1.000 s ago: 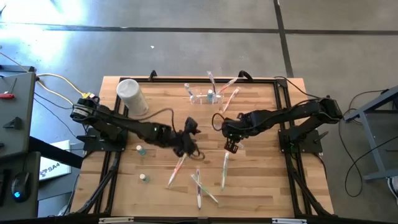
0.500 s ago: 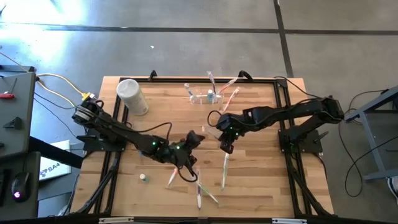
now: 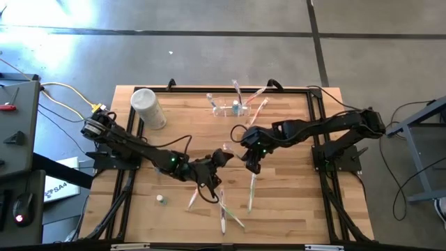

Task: Pick & Place toothbrushing station
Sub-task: Put the blue toothbrush into the transparent organizer

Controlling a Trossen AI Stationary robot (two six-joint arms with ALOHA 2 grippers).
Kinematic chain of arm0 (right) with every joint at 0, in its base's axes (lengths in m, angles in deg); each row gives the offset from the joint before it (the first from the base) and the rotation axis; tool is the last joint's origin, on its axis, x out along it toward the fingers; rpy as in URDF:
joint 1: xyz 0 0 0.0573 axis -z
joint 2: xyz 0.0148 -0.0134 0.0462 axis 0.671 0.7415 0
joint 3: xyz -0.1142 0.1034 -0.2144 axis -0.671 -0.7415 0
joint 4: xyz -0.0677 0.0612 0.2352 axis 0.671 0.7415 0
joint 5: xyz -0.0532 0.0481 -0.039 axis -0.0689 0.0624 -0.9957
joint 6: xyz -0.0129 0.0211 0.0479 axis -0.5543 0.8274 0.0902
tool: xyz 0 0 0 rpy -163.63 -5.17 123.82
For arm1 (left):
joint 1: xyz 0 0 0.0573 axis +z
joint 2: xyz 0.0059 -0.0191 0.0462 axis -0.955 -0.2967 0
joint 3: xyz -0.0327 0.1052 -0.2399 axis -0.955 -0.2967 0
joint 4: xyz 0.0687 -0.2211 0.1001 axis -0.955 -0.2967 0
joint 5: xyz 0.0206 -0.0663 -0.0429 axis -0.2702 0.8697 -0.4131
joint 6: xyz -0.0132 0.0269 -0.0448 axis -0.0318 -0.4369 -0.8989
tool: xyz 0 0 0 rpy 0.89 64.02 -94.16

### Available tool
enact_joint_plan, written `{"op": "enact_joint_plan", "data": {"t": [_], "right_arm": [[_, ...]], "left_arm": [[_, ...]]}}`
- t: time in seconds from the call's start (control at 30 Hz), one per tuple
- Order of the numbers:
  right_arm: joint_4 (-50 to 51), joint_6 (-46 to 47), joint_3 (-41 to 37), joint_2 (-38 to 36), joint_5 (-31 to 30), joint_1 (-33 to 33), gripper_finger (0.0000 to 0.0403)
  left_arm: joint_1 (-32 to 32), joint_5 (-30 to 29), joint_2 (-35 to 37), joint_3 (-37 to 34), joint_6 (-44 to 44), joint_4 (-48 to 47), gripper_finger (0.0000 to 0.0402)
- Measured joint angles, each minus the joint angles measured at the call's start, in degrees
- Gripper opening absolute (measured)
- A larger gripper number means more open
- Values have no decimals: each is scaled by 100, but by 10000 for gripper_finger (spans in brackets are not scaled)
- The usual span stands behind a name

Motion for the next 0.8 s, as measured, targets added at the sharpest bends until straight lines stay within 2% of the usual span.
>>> {"op": "enact_joint_plan", "data": {"t": [0.1, 0.27, 0.7, 0.8], "right_arm": [[-268, -3, 0, 0, 274, 0, 4], [-451, -34, 0, 0, 396, 0, 4], [-452, -128, 0, 0, 403, 0, 4], [-454, -130, 0, 0, 403, 0, 4]], "left_arm": [[101, 4, 0, 0, -30, 76, 242], [302, 4, 0, 0, -64, 61, 242], [396, 28, 0, 0, -197, 44, 241], [396, 28, 0, 0, -199, 4, 229]]}}
